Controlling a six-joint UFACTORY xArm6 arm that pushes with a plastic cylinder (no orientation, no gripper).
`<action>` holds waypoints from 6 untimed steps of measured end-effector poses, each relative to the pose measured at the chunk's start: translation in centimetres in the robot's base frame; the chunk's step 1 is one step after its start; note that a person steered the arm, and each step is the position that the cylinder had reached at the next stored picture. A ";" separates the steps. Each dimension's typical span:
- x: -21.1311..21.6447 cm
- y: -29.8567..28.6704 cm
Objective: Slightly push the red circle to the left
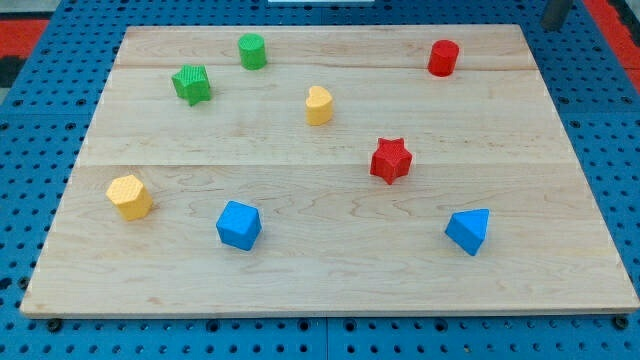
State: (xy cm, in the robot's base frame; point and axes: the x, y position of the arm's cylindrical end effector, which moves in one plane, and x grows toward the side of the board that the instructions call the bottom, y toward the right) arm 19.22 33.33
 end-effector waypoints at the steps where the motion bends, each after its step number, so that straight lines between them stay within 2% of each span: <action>1: 1.3 0.0; 2: 9.1 -2.4; 3: 10.2 -8.3; 4: 8.4 -14.5; 6: 7.7 -11.5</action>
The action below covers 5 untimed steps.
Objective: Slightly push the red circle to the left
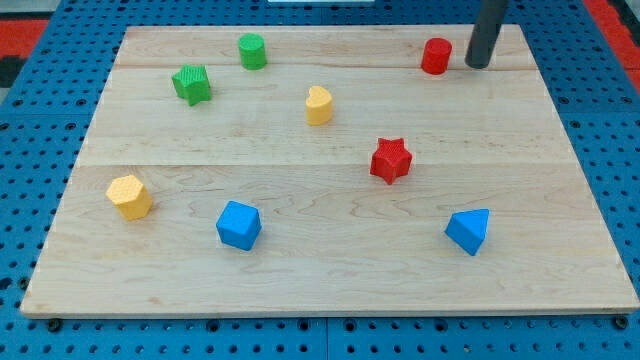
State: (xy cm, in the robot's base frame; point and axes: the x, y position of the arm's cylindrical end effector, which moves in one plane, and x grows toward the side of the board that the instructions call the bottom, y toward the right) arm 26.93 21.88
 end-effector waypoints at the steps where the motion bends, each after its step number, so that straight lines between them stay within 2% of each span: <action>1: -0.5 1.2; 2: -3.5 -1.3; 3: -4.4 -2.6; 4: -3.1 -0.8; 5: 1.7 2.8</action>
